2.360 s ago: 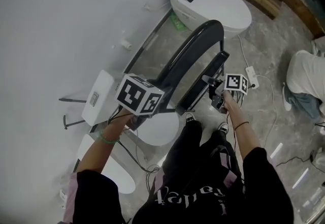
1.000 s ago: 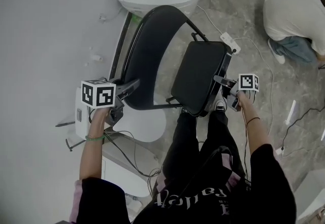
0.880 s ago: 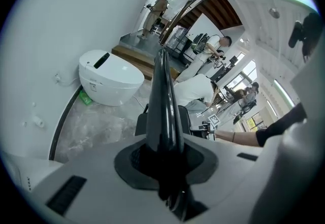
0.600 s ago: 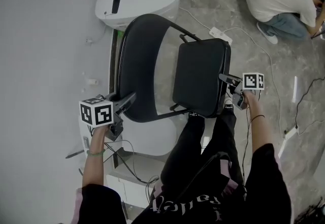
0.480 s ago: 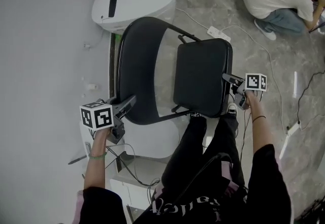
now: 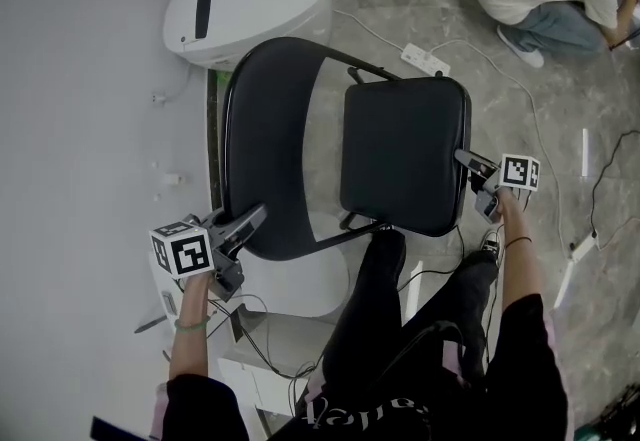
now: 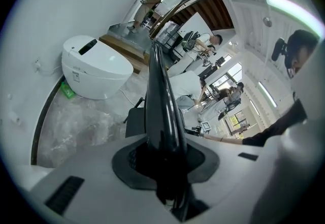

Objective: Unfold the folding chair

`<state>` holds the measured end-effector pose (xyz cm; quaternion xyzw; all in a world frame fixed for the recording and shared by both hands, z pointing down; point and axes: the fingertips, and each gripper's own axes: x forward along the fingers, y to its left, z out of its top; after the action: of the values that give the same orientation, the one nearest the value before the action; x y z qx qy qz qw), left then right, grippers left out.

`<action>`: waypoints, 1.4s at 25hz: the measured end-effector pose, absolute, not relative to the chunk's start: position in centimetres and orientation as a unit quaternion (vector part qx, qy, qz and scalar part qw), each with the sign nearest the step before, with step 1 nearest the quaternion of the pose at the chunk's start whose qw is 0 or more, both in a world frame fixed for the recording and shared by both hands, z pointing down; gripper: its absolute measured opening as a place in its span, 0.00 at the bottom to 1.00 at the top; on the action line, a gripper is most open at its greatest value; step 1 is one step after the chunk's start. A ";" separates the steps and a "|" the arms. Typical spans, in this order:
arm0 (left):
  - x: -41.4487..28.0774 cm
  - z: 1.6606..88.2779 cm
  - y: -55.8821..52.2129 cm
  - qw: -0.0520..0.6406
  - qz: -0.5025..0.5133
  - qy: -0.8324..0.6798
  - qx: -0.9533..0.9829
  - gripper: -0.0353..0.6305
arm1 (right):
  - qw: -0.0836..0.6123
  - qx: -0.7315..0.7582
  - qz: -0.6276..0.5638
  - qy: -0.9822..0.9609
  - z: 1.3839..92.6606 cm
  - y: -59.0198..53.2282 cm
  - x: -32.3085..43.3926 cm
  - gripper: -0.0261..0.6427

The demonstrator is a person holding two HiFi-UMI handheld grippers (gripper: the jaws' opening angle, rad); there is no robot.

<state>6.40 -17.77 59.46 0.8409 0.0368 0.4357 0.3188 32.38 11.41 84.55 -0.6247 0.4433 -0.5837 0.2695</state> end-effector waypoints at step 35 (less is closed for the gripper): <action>9.9 68.6 -12.8 0.234 0.476 -0.063 0.846 0.20 | 0.281 -0.634 -0.586 0.419 92.3 23.9 32.3 0.27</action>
<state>9.95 -12.83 68.62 0.8457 -0.0631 0.4755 0.2338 32.25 23.93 92.27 -0.6340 0.4190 -0.5859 0.2814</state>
